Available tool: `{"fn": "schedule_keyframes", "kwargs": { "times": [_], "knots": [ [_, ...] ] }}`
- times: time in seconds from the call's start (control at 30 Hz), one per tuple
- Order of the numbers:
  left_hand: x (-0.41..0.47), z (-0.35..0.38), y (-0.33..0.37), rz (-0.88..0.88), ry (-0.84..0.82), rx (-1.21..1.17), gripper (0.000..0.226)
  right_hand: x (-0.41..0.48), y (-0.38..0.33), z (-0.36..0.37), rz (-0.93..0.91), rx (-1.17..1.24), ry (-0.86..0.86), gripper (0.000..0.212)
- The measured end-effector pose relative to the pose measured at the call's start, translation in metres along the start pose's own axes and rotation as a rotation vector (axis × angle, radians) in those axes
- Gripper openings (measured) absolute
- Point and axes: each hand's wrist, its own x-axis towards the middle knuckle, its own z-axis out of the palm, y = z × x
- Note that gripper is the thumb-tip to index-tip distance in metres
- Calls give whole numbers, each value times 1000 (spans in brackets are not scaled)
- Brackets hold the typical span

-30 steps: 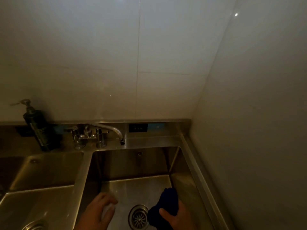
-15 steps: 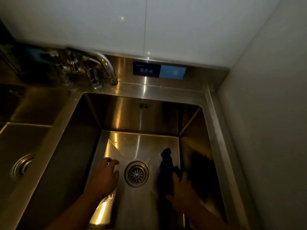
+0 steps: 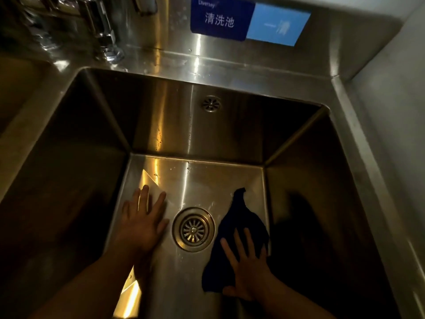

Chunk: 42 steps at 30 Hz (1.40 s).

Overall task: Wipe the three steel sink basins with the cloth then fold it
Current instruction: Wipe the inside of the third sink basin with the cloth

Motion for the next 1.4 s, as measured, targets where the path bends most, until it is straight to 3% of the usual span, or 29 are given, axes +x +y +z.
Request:
{"fn": "schedule_keyframes", "kwargs": {
  "times": [0.07,0.13,0.23,0.37,0.47,0.53,0.63,0.77,1.0,1.13,1.4],
  "knots": [
    [6,14,-8,-5,28,-70,72,-10,-5,22,-9,-89,261,134],
    [10,29,-14,-19,42,-86,75,-20,-9,36,77,-78,398,157],
    [11,42,-19,-39,67,-91,78,-17,-7,43,6,-56,567,159],
    [9,45,-20,-17,97,-100,73,3,10,30,-108,-129,512,115],
    [10,48,-20,-24,123,-90,70,32,19,12,-55,34,522,83],
    [10,52,-21,-17,138,-68,69,61,29,-9,0,69,593,75],
    [11,58,-24,-9,172,-53,69,107,54,-54,74,119,651,72],
    [11,62,-25,-10,200,-28,69,132,69,-86,143,148,562,69],
    [9,59,-22,-8,214,-65,70,54,25,17,28,20,575,88],
    [9,55,-21,-6,201,-82,71,16,-6,92,-39,-138,744,59],
    [8,55,-23,12,188,-133,69,15,5,93,-135,-194,640,71]
  ]
}}
